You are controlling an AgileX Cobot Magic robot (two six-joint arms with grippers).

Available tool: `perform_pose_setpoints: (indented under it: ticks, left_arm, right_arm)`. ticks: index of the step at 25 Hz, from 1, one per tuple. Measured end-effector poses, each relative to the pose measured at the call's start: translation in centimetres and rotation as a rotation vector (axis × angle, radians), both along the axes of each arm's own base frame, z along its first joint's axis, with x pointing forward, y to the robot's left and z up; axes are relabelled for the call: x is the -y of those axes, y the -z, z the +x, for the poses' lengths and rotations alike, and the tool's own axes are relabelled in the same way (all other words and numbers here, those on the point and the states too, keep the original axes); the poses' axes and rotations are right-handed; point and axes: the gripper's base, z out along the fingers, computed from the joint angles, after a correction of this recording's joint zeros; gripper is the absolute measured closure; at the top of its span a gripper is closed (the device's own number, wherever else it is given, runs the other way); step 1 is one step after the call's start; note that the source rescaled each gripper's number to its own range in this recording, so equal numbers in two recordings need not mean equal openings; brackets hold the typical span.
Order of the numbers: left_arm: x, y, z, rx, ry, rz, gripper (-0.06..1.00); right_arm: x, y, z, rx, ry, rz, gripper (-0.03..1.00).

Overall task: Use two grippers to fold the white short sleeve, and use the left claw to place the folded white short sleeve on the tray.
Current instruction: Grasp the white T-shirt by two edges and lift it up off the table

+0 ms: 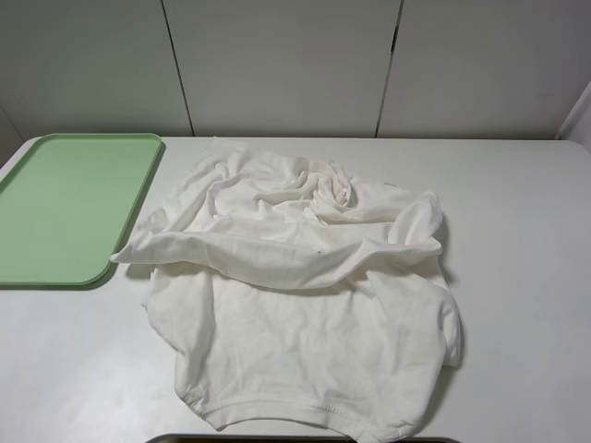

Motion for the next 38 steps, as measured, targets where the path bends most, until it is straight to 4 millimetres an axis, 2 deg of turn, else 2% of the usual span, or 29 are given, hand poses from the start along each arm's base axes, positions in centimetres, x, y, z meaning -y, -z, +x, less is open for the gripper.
perform_pose_setpoints:
  ticks: [38]
  left_arm:
    - [0.0, 0.0, 0.0, 0.0, 0.0, -0.001, -0.06]
  right_arm:
    - [0.0, 0.0, 0.0, 0.0, 0.0, 0.0, -0.03]
